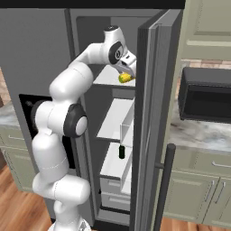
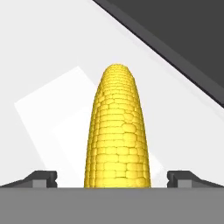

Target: Pick corn from the fridge and place it on the plate on the counter.

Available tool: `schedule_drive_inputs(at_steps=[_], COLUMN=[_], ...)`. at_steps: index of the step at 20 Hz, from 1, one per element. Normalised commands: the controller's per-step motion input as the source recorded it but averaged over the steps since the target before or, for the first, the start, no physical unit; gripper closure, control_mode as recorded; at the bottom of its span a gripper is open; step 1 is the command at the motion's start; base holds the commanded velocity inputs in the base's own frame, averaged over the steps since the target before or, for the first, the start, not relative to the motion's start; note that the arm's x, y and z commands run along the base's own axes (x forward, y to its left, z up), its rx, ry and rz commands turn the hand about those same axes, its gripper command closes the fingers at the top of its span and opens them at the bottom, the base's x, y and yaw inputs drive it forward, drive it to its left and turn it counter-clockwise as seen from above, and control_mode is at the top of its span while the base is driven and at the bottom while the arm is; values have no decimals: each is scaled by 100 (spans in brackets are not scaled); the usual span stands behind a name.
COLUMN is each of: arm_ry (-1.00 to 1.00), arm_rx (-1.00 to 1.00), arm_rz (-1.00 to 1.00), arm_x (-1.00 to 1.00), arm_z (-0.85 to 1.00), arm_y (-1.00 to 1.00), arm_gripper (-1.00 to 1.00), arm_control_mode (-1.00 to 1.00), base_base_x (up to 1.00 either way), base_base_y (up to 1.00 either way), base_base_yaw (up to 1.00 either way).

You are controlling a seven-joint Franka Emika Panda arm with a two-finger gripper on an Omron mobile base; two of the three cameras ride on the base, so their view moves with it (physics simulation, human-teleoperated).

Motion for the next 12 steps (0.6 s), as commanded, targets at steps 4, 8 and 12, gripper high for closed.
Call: schedule_drive_inputs(at_steps=[4, 8, 12], arm_ry=[4, 0, 0], arm_rx=[2, 5, 4], arm_rz=[0, 0, 0], arm_x=[0, -3, 0], arm_z=[-23, -11, -13], arm_y=[-13, -6, 0], arm_gripper=[-100, -100, 100], arm_control_mode=[-100, -100, -100], base_base_x=[0, 0, 0], base_base_y=[0, 0, 0], base_base_yaw=[0, 0, 0])
